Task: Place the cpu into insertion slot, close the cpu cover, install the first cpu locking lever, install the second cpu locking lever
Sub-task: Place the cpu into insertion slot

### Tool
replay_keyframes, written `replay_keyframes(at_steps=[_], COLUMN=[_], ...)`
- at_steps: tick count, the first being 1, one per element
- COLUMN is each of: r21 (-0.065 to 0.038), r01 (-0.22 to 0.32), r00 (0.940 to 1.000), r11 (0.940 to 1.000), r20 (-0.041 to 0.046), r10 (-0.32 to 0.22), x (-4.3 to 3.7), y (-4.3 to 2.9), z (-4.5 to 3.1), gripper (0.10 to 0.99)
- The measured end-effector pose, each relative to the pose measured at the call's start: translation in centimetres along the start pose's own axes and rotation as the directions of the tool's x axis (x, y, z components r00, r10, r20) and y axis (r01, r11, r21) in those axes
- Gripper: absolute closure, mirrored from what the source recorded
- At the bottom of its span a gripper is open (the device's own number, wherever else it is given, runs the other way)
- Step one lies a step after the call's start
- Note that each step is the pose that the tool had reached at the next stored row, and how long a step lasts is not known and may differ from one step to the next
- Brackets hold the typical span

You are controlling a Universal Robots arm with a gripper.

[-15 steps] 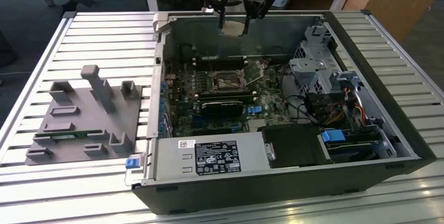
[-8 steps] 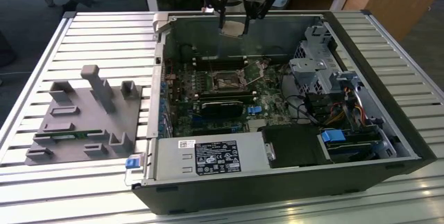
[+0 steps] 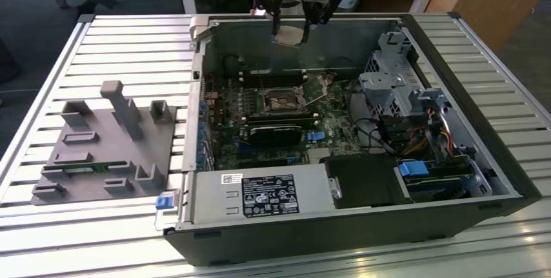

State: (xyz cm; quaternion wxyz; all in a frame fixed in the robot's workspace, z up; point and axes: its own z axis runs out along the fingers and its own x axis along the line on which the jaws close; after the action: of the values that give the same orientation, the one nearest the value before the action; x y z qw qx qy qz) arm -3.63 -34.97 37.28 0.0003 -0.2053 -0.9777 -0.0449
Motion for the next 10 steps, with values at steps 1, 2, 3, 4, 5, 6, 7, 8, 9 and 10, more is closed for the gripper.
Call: replay_keyframes(at_steps=[1, 2, 3, 4, 5, 6, 7, 8, 9, 10], r21=[0.000, 0.000, 0.000, 0.000, 0.000, 0.000, 0.000, -0.001, -0.001, -0.001], r01=[-0.002, -0.005, -0.008, -0.010, -0.013, -0.015, -0.018, -0.020, -0.024, -0.027], r00=[1.0000, 1.0000, 1.0000, 0.9999, 0.9999, 0.9999, 0.9998, 0.9998, 0.9997, 0.9996], r11=[1.0000, 1.0000, 1.0000, 0.9999, 0.9999, 0.9999, 0.9998, 0.9998, 0.9997, 0.9996], r20=[0.0002, 0.0004, 0.0006, 0.0008, 0.0011, 0.0013, 0.0015, 0.0018, 0.0020, 0.0024], r10=[0.002, 0.005, 0.008, 0.010, 0.013, 0.015, 0.018, 0.020, 0.024, 0.027], x=[0.00, 0.00, 0.00, 0.00, 0.00, 0.00, 0.00, 0.00, 0.00, 0.00], y=[0.00, 0.00, 0.00, 0.00, 0.00, 0.00, 0.00, 0.00, 0.00, 0.00], z=[0.00, 0.00, 0.00, 0.00, 0.00, 0.00, 0.00, 0.00, 0.01, 0.01], gripper=[0.549, 0.549, 0.549, 0.549, 0.549, 0.549, 0.549, 0.549, 0.549, 0.549])
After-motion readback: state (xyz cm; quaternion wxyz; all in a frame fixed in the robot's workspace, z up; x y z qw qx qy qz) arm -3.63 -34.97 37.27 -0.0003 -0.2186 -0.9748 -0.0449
